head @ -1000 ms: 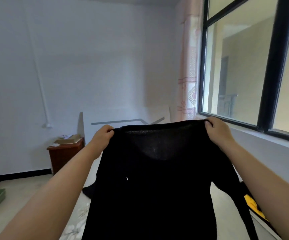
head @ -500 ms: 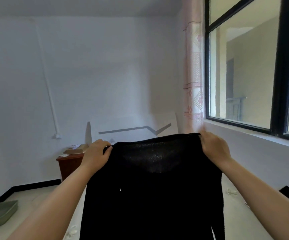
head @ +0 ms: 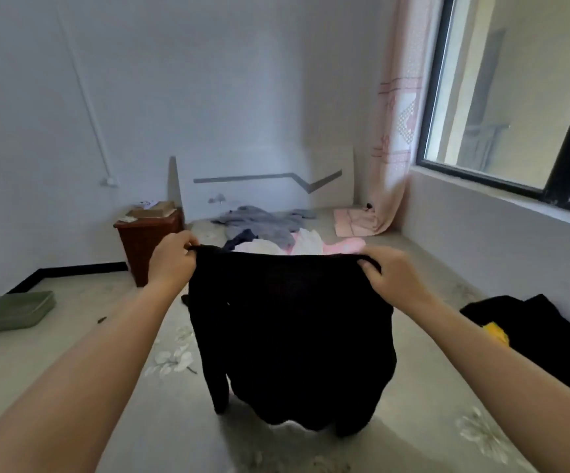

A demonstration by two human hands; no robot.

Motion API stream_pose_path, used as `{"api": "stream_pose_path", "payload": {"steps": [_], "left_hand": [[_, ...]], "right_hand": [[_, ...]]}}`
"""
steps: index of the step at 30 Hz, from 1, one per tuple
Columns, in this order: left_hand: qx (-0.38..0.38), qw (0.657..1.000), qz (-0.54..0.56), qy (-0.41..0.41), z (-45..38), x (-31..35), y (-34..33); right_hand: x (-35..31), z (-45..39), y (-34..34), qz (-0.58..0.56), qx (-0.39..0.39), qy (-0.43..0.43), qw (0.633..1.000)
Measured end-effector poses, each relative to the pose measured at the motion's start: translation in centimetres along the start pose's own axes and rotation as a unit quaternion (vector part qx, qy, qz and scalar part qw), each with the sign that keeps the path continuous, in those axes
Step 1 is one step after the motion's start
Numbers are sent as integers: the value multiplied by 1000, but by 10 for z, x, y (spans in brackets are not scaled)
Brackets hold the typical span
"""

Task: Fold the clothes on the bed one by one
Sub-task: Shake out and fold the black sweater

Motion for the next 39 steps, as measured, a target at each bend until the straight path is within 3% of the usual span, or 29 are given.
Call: {"api": "stream_pose_path", "payload": {"steps": [6,12,16,18,22,23,25,29,31,33,36,39], "left_hand": [[-122,980,-22,154,127,-111,-86],[-208,912,-44,352,273,-227,-155],[-252,857,-49,447,350,-273,-199],[-229,844,-39,484,375,-288,-215],[-142,825,-30,546,411,-310,-225],[-132,814,-40,565,424,-312,-227],[-107,768,-20,631,463,-302,-231],[-90,664,119,733,541,-248,-267],[-102,614,217,752,560,-220,-290],[-115,570,315,750,568,-193,-309],[-72,533,435,722,559,-163,-333],[77,474,472,739,555,-155,-343]], "right_hand": [[37,111,-135,-25,-222,-63,973],[67,250,-282,-44,-446,-116,886],[83,318,-348,-39,-545,-142,825],[86,342,-374,-62,-592,-133,792],[79,387,-401,-102,-740,-42,664],[81,388,-405,-103,-752,-30,650],[89,376,-411,-105,-745,-32,658],[95,317,-442,-64,-685,47,724],[90,288,-464,-38,-640,97,761],[78,272,-486,-18,-614,156,774],[44,268,-508,-18,-590,276,759],[6,287,-522,-28,-590,416,692]]}}
Point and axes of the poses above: each hand's wrist, its own z-axis away from the middle knuckle, its own y-axis out of the back of the hand, x = y × z, the point moved 5 cm from there along -z, towards the middle knuckle, and after that the axes turned 5 degrees about -z, right-handed, at the moved point
